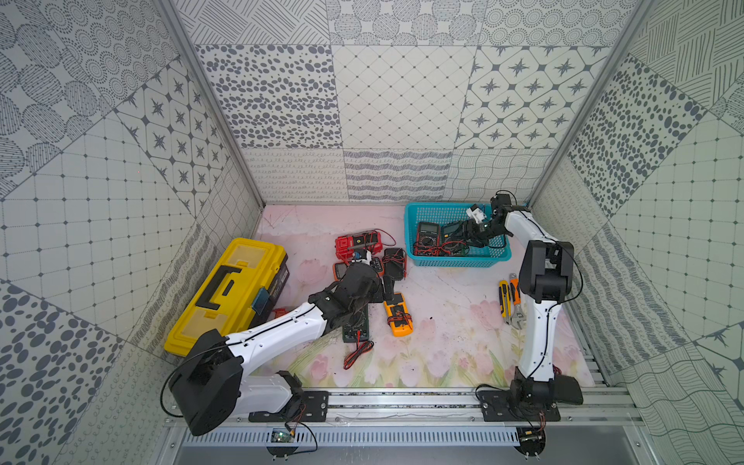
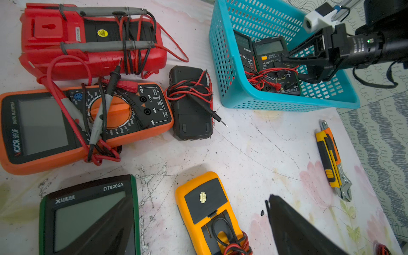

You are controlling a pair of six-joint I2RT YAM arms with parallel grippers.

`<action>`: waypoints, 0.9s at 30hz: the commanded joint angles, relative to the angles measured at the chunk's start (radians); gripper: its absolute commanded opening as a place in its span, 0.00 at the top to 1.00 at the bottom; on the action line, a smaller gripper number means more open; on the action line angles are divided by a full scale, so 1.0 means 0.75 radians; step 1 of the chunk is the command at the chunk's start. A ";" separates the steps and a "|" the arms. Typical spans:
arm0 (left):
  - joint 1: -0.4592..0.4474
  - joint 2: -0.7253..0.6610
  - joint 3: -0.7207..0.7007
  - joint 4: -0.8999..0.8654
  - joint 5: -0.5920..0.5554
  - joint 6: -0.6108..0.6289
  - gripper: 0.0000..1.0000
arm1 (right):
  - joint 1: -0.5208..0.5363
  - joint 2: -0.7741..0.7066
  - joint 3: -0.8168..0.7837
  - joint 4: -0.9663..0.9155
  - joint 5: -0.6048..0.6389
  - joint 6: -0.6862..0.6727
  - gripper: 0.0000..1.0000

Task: Put the multimeter into the basket
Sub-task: Place the multimeter in the basket.

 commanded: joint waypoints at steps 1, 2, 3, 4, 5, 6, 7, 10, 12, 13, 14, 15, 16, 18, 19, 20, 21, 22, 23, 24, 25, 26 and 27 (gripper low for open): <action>0.007 0.005 0.011 -0.013 -0.015 -0.008 0.01 | 0.011 -0.014 0.046 -0.040 0.132 0.002 0.28; 0.008 0.004 0.012 -0.014 -0.017 -0.006 0.01 | 0.012 -0.029 0.052 -0.041 0.154 0.011 0.27; 0.008 0.001 0.013 -0.016 -0.019 -0.005 0.01 | 0.015 -0.041 0.058 -0.046 0.174 0.019 0.25; 0.008 -0.002 0.013 -0.017 -0.023 -0.004 0.01 | 0.017 -0.054 0.067 -0.055 0.206 0.023 0.24; 0.010 -0.006 0.014 -0.021 -0.028 -0.002 0.01 | 0.018 -0.069 0.077 -0.066 0.245 0.034 0.23; 0.011 -0.012 0.014 -0.024 -0.033 0.001 0.01 | 0.020 -0.083 0.085 -0.079 0.283 0.045 0.23; 0.011 -0.016 0.018 -0.030 -0.043 0.002 0.01 | 0.023 -0.104 0.093 -0.090 0.334 0.057 0.22; 0.016 -0.041 0.021 -0.055 -0.076 0.008 0.01 | 0.032 -0.179 0.093 -0.108 0.501 0.095 0.22; 0.018 -0.056 0.020 -0.067 -0.100 0.020 0.01 | 0.038 -0.236 0.077 -0.109 0.585 0.117 0.22; 0.021 -0.067 0.023 -0.079 -0.115 0.025 0.01 | 0.042 -0.268 0.068 -0.109 0.624 0.127 0.22; 0.024 -0.073 0.028 -0.094 -0.132 0.030 0.01 | 0.046 -0.300 0.057 -0.107 0.662 0.137 0.22; 0.029 -0.078 0.032 -0.112 -0.144 0.032 0.01 | 0.049 -0.328 0.043 -0.107 0.688 0.144 0.22; 0.039 -0.084 0.042 -0.142 -0.154 0.028 0.01 | 0.057 -0.367 0.021 -0.097 0.720 0.155 0.22; 0.067 -0.088 0.064 -0.210 -0.161 0.012 0.01 | 0.075 -0.449 -0.041 -0.064 0.751 0.174 0.22; 0.085 -0.094 0.069 -0.236 -0.157 0.005 0.01 | 0.091 -0.498 -0.083 -0.041 0.772 0.184 0.22; 0.107 -0.101 0.069 -0.261 -0.149 -0.004 0.01 | 0.114 -0.553 -0.129 -0.020 0.798 0.195 0.22; 0.126 -0.111 0.065 -0.279 -0.142 -0.013 0.01 | 0.138 -0.604 -0.170 0.001 0.822 0.203 0.22; 0.151 -0.125 0.058 -0.297 -0.130 -0.025 0.01 | 0.170 -0.662 -0.223 0.019 0.859 0.216 0.22; 0.178 -0.138 0.047 -0.316 -0.118 -0.039 0.01 | 0.208 -0.722 -0.280 0.041 0.885 0.229 0.21; 0.199 -0.155 0.032 -0.328 -0.112 -0.050 0.01 | 0.244 -0.777 -0.329 0.060 0.909 0.242 0.21; 0.225 -0.172 0.014 -0.341 -0.105 -0.066 0.01 | 0.294 -0.838 -0.391 0.081 0.950 0.262 0.21; 0.253 -0.192 -0.006 -0.349 -0.091 -0.080 0.01 | 0.349 -0.896 -0.453 0.101 0.994 0.283 0.20; 0.278 -0.210 -0.023 -0.359 -0.083 -0.095 0.01 | 0.401 -0.949 -0.494 0.113 1.039 0.301 0.20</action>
